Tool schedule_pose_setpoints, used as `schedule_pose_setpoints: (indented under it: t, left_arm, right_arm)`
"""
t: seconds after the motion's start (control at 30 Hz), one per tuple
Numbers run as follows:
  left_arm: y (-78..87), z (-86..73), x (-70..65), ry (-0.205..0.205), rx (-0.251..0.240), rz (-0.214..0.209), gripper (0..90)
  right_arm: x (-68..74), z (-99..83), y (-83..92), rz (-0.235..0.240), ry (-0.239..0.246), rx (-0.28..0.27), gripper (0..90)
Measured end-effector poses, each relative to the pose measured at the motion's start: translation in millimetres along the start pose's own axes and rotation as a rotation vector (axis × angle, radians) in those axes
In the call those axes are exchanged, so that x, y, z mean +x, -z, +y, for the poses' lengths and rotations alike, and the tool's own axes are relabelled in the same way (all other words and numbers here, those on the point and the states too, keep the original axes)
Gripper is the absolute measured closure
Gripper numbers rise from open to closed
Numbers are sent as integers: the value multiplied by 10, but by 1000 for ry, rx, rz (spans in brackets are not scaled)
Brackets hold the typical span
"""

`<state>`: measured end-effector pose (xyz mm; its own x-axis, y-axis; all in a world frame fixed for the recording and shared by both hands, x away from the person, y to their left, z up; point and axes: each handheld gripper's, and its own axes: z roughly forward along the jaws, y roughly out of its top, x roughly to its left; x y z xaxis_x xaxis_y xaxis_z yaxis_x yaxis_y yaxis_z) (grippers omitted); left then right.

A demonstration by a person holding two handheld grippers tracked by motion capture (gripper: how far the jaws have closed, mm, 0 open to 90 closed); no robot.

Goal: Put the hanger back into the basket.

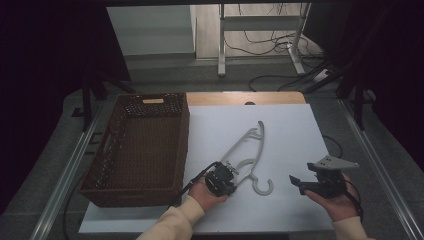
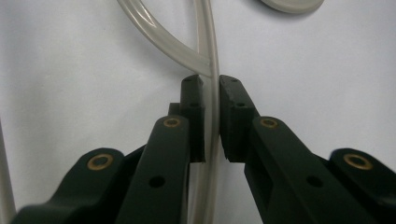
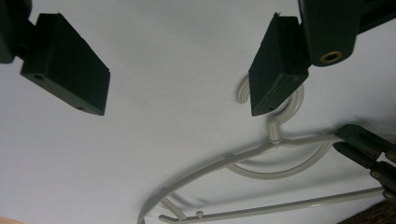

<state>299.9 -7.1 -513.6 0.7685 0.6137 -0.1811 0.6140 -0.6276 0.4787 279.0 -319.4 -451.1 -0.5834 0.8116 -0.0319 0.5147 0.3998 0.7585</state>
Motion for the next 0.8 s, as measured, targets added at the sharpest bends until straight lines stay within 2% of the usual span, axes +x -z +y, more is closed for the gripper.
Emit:
schedule_pose_setpoints:
  t: [0.37, 0.47, 0.8]
  left_arm:
    - [77, 12, 18, 1, -19, -30, 813]
    - [134, 18, 38, 9, -45, -54, 814]
    - [382, 85, 31, 12, -134, -77, 814]
  right_arm:
    - [-77, -19, 38, -15, -29, -24, 215]
    - [-100, -25, 50, -25, -36, -32, 216]
    - [-143, -37, 79, -49, -56, -49, 218]
